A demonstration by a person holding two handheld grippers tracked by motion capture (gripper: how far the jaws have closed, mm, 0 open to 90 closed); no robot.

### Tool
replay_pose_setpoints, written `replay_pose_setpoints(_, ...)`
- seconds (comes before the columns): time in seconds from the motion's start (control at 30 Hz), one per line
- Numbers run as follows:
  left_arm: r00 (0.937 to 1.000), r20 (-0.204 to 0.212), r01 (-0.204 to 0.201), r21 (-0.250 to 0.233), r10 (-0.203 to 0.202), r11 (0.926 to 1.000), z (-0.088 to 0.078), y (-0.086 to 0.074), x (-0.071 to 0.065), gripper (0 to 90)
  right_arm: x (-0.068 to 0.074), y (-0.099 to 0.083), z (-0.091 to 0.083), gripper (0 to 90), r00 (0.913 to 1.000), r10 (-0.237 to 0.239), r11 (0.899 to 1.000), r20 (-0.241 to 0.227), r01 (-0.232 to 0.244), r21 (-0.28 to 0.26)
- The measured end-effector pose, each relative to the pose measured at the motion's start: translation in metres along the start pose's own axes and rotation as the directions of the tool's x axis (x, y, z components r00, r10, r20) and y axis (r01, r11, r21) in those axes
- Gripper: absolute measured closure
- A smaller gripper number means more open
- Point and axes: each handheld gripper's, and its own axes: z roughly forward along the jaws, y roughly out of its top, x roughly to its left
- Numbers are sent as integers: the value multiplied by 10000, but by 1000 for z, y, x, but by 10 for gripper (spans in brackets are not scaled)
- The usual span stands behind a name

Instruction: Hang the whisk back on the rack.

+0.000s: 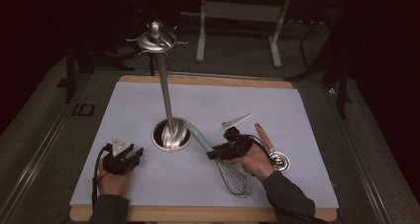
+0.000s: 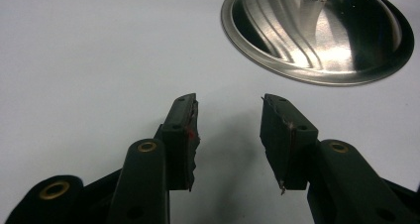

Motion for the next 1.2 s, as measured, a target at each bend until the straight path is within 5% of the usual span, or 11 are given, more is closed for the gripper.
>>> replay_pose_setpoints(0.33, 10000, 5, 20, -12, -20, 10000, 0, 0, 0, 586, 6, 5, -8, 691, 9959, -894, 9945, 134, 900, -540)
replay_pose_setpoints(1.2, 9999, 115, 72, -65, -71, 10000, -1, 0, 1, 596, 17, 27, -27, 690, 9771, -2110, 9669, 287, 2129, -1403)
